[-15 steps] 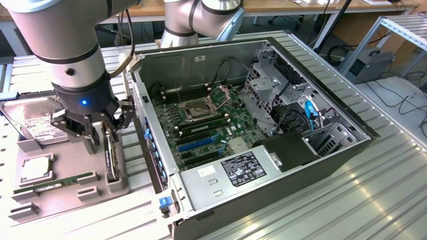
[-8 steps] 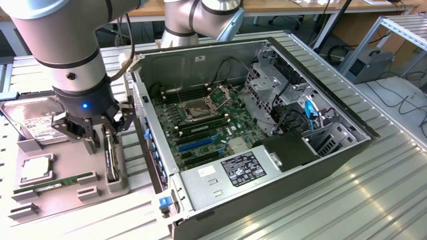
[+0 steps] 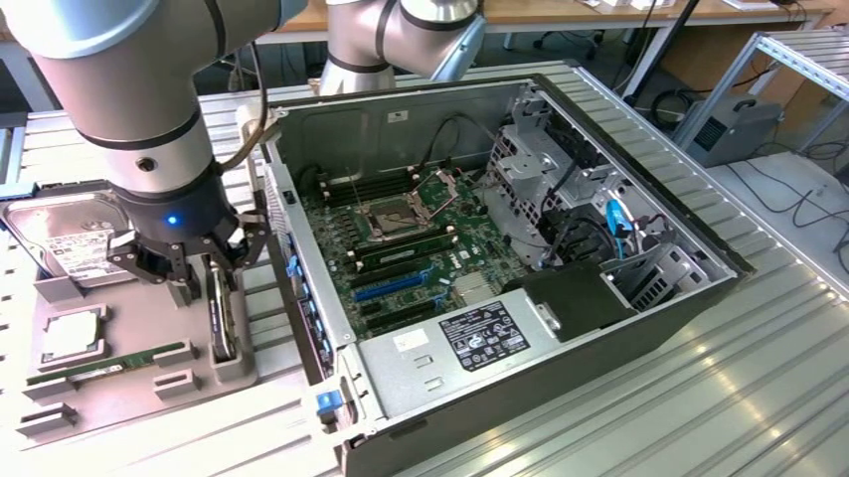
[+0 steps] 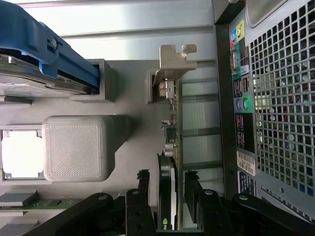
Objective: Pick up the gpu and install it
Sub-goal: 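Pick up the gpu and move the gpu toward the slot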
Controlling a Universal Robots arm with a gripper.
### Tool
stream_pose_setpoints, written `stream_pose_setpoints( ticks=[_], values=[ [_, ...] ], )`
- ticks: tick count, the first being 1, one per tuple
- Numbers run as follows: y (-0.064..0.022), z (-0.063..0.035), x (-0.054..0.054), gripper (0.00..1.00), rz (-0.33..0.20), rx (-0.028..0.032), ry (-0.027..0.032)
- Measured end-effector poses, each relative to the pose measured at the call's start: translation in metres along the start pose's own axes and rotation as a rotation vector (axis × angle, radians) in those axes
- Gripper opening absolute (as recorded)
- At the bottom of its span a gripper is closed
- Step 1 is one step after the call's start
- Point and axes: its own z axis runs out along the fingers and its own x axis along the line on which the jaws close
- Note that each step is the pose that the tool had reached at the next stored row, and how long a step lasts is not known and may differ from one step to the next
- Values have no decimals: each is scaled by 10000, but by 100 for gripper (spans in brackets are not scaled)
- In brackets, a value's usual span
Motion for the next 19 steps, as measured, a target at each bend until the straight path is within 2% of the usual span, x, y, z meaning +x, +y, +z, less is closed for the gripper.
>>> stream_pose_setpoints(
  ticks=[10, 11, 12, 13, 14, 19],
  values=[
    [0, 26, 1, 42, 6, -1, 0],
    [-1, 25, 1, 41, 5, -1, 0],
    [0, 25, 1, 34, 6, -1, 0],
    [-1, 25, 1, 34, 5, -1, 1],
    [-1, 25, 1, 28, 5, -1, 1],
    [-1, 25, 1, 27, 6, -1, 1]
  ],
)
